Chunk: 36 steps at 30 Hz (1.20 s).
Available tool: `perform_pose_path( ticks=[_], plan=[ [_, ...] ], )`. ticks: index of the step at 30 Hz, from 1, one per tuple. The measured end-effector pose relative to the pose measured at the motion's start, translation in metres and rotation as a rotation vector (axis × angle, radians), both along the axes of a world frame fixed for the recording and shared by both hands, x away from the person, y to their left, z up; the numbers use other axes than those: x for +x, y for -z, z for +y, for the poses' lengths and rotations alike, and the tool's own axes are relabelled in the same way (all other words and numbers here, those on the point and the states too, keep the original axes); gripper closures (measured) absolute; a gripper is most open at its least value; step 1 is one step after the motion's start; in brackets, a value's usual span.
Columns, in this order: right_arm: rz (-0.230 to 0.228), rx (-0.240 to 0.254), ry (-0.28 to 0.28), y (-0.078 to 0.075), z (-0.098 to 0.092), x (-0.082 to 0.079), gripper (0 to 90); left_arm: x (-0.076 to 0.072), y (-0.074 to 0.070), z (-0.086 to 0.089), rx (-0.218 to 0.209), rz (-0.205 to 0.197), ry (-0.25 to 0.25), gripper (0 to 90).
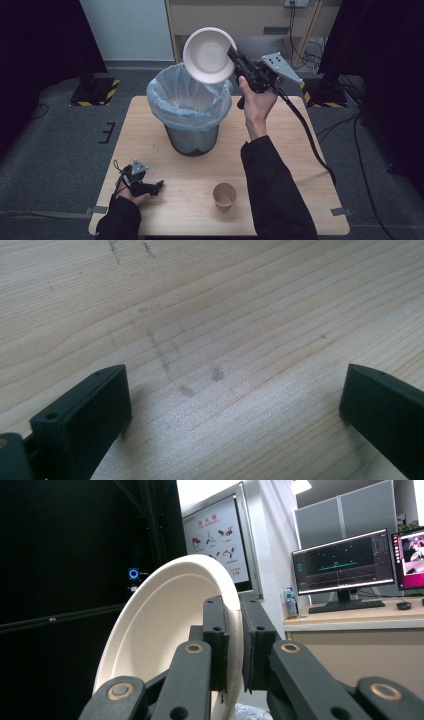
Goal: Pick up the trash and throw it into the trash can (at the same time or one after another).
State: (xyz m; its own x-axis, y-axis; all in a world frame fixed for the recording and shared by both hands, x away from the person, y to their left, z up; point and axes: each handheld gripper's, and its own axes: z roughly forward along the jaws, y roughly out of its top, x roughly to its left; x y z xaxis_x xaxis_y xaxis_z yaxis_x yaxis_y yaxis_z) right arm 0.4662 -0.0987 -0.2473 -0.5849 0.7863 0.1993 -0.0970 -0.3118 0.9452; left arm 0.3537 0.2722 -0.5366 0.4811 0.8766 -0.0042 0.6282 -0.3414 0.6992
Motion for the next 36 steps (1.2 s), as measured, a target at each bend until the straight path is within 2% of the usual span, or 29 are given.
perform_pose_path(
  ticks=[12,16,20,22,26,32,34,36],
  plan=[
    [0.03,-0.054,0.019,0.021,0.025,0.016,83.5,0.0,0.0,0.0,0.0,0.0,0.0,0.0],
    [0.048,-0.096,0.023,0.032,0.036,0.021,83.3,0.0,0.0,0.0,0.0,0.0,0.0,0.0],
    [0.083,-0.119,-0.012,0.041,0.044,0.026,76.0,0.0,0.0,0.0,0.0,0.0,0.0,0.0],
    [0.084,-0.13,-0.009,0.04,0.043,0.027,72.4,0.0,0.0,0.0,0.0,0.0,0.0,0.0],
    [0.079,-0.118,-0.006,0.032,0.034,0.023,67.6,0.0,0.0,0.0,0.0,0.0,0.0,0.0],
    [0.061,-0.141,-0.032,0.018,0.015,0.005,57.9,0.0,0.0,0.0,0.0,0.0,0.0,0.0],
    [0.074,-0.127,-0.057,0.017,0.006,-0.001,55.3,0.0,0.0,0.0,0.0,0.0,0.0,0.0],
    [0.085,-0.137,-0.057,0.018,-0.001,-0.006,54.0,0.0,0.0,0.0,0.0,0.0,0.0,0.0]
  ],
)
